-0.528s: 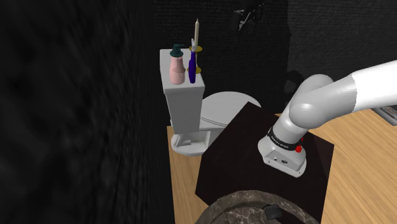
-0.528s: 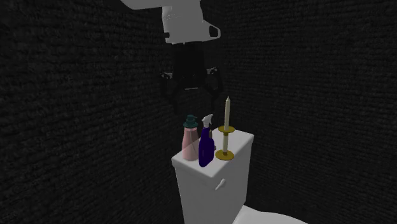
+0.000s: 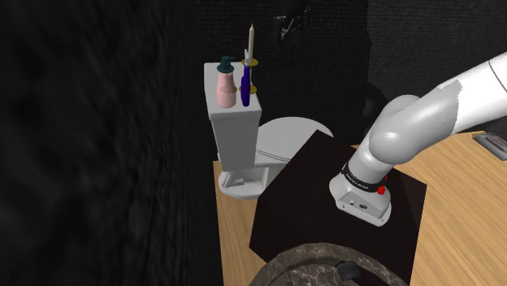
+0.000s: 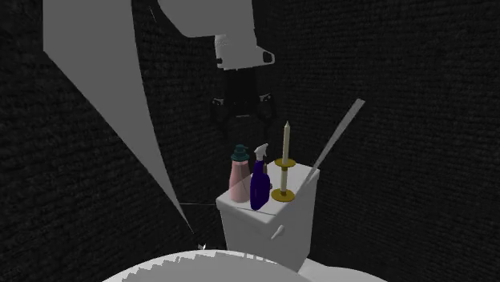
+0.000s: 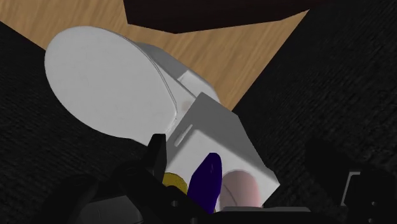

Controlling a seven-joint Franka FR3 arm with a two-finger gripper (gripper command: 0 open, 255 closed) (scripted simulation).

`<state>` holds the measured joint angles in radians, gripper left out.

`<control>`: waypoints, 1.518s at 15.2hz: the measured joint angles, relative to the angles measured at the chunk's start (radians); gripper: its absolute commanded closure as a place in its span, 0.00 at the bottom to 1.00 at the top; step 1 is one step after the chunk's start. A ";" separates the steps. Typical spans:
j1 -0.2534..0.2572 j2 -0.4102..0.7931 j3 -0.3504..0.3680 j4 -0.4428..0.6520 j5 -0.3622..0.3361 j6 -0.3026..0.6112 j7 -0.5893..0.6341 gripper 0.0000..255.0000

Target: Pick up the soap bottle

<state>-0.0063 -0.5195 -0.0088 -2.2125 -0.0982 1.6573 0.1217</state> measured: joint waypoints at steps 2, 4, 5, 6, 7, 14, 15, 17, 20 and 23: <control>0.001 0.085 -0.004 0.059 0.006 0.022 -0.004 0.00; 0.003 0.167 -0.006 0.103 0.013 0.053 -0.005 0.00; 0.004 0.214 -0.007 0.137 0.017 0.064 -0.005 0.00; 0.004 0.245 -0.009 0.157 0.020 0.071 -0.009 0.00; 0.004 0.280 -0.011 0.184 0.024 0.078 -0.012 0.00; 0.004 0.575 -0.016 0.443 0.053 0.095 -0.030 0.00; 0.003 0.619 -0.016 0.484 0.058 0.095 -0.034 0.00; -0.001 0.706 -0.018 0.575 0.066 0.086 -0.044 0.00; -0.001 0.844 -0.015 0.734 0.079 0.056 -0.047 0.00; -0.004 0.885 -0.015 0.758 0.084 0.070 -0.052 0.00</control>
<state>-0.0105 0.3658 -0.0235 -1.4542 -0.0147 1.7274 0.0699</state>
